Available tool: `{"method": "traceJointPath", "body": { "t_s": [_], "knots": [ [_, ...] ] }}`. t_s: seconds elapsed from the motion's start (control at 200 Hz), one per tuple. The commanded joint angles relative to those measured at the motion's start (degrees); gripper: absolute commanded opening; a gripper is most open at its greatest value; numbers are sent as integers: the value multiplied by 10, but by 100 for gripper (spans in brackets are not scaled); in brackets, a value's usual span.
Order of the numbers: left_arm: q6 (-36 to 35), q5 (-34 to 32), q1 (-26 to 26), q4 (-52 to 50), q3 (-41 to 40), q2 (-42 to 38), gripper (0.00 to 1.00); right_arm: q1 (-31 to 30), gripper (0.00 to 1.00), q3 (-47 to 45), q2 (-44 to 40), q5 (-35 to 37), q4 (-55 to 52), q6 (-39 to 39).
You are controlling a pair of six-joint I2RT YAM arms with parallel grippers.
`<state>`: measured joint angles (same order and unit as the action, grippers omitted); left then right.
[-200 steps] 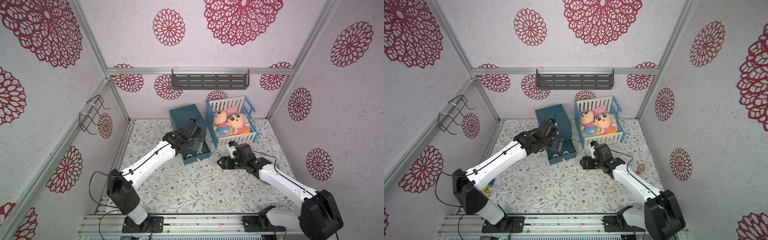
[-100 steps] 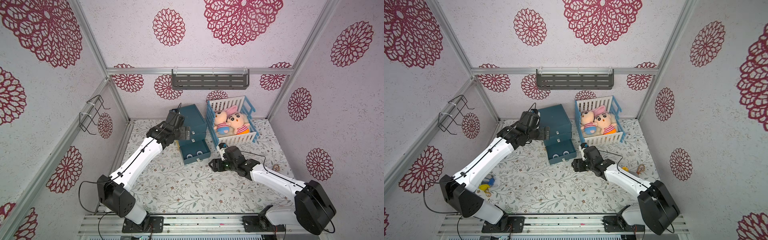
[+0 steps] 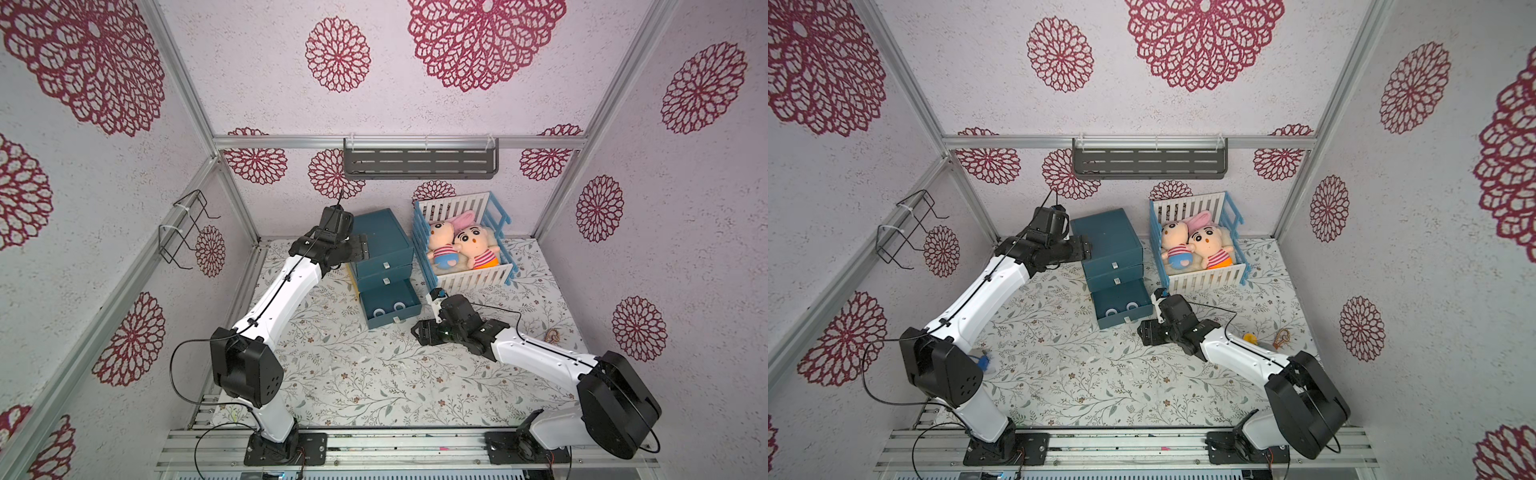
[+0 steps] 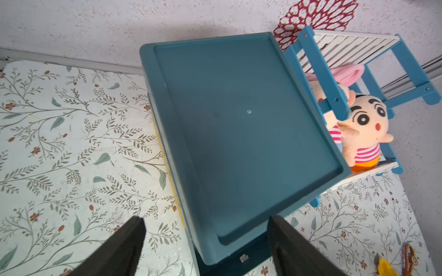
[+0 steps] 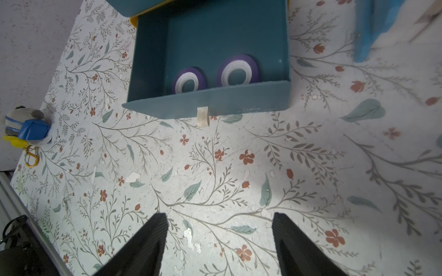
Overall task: Place the transparent tape into the drawer according to color
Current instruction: Close the drawer in the storage box.
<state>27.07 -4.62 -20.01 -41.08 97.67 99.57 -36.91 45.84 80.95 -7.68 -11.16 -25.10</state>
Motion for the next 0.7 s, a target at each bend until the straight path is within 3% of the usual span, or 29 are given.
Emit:
{"method": "traceJointPath", "body": {
  "t_s": [0.0, 0.24, 0.37, 0.696],
  "knots": [
    [8, 17, 4, 17, 10, 12, 82, -5, 76, 23, 5, 15, 28, -5],
    [8, 11, 5, 15, 8, 28, 71, -12, 75, 28, 26, 14, 43, -5],
    [8, 8, 6, 17, 5, 29, 60, -17, 73, 28, 35, 18, 63, -5],
    [10, 12, 8, 14, 3, 47, 52, -40, 70, 29, 66, 42, 115, -1]
  ]
}}
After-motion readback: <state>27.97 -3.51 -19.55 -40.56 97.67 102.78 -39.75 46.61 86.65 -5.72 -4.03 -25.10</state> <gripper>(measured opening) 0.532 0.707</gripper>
